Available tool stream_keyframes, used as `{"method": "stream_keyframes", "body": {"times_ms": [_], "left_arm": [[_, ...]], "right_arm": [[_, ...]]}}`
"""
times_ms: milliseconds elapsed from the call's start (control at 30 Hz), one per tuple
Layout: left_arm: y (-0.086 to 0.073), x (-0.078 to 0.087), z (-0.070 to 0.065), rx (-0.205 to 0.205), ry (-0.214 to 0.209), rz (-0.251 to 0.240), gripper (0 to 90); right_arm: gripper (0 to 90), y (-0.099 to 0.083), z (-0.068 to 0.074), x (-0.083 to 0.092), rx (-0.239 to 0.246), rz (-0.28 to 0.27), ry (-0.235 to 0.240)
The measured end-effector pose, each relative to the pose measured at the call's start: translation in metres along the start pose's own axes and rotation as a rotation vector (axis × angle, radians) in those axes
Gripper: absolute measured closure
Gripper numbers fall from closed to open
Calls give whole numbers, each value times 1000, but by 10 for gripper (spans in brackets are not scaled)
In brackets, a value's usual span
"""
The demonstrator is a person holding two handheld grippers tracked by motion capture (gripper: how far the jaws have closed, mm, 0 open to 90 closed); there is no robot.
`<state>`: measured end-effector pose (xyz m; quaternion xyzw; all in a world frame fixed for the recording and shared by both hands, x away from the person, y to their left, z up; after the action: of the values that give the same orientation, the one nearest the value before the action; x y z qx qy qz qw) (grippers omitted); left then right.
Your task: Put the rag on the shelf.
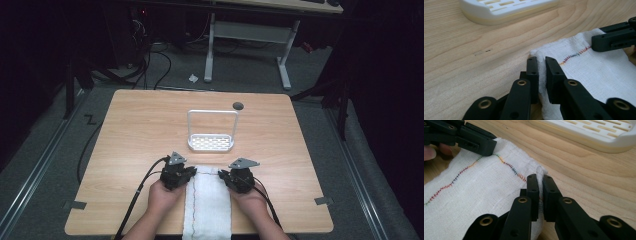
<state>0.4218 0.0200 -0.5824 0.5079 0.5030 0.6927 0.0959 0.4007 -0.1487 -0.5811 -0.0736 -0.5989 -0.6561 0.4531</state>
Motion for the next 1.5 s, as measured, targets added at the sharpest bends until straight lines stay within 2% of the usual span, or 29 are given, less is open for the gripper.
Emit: {"method": "stream_keyframes", "body": {"times_ms": [100, 167, 267, 333, 400, 467, 600, 667, 700, 733, 1033, 1267, 1400, 1433, 1500], "left_arm": [[3, 6, 0, 9, 1, -28, 827], [10, 12, -1, 4, 20, -67, 827], [21, 23, -6, 14, 16, -117, 830], [28, 28, -8, 14, 18, -133, 831], [35, 34, -9, 7, 26, -148, 831], [44, 41, -11, 7, 36, -174, 831], [65, 59, -10, -29, 86, -225, 831], [74, 66, -8, -36, 91, -248, 831], [74, 66, -8, -36, 91, -248, 831], [83, 73, -7, -49, 107, -267, 831], [122, 102, 0, -77, 137, -354, 832], [153, 123, 3, -141, 174, -415, 832], [172, 134, 2, -186, 179, -438, 833], [172, 134, 2, -186, 179, -438, 833], [185, 140, 4, -197, 187, -465, 833]], "right_arm": [[860, 2, 2, 4, 0, -18, 12], [860, 5, 4, 8, -2, -45, 27], [860, 12, 9, 16, -3, -90, 32], [860, 17, 13, 23, -29, -113, 50], [860, 22, 19, 28, -9, -133, 48], [859, 30, 24, 36, 32, -166, 37], [859, 46, 27, 49, 48, -223, 34], [859, 55, 28, 54, 50, -246, 36], [859, 60, 29, 57, 57, -257, 38], [860, 66, 30, 61, 64, -265, 39], [860, 110, 43, 91, 112, -364, 38], [860, 139, 50, 112, 138, -418, 37], [861, 154, 54, 124, 152, -454, 32], [861, 154, 54, 124, 152, -454, 32], [861, 164, 54, 132, 149, -479, 29]]}}
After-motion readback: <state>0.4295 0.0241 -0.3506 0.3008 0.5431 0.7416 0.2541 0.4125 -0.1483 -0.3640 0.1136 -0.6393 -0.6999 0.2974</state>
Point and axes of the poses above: each handheld gripper's, and its own axes: x roughly backward along the jaws, y roughly out of its top, z roughly to its left, the point moved 7 cm from there along -x, roughly forward along the jaws, and after that the axes turned 14 degrees about -x, right-handed, at the moved point
